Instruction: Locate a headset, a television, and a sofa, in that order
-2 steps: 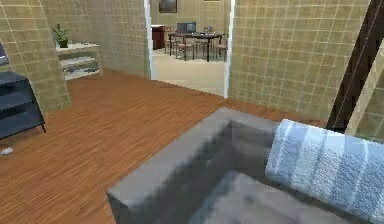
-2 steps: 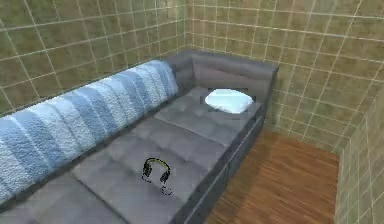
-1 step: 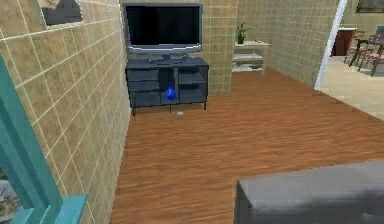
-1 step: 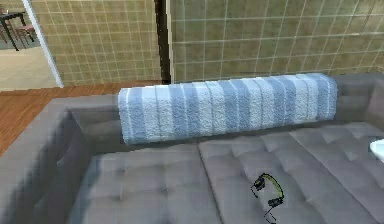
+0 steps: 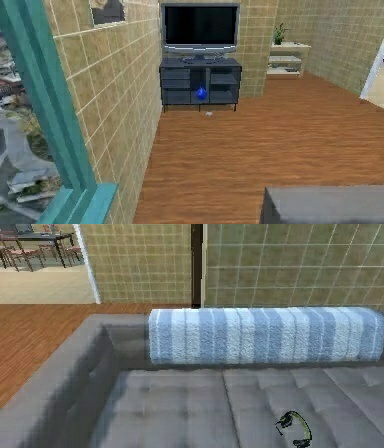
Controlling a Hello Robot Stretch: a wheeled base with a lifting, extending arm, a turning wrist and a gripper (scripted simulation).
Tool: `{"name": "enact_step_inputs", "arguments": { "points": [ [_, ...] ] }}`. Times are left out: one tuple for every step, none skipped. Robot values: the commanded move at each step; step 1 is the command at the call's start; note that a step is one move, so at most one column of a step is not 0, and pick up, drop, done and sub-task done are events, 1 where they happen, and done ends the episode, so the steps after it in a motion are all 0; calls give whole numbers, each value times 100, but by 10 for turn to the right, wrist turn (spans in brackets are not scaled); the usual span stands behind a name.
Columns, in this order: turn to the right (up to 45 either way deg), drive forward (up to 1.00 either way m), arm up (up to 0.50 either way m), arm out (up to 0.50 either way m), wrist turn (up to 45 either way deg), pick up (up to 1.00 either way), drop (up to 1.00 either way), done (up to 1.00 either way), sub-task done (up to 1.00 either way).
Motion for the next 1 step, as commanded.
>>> {"name": "enact_step_inputs", "arguments": {
  "points": [
    [0, 100, 0, 0, 0, 0, 0, 0, 0]
  ]
}}
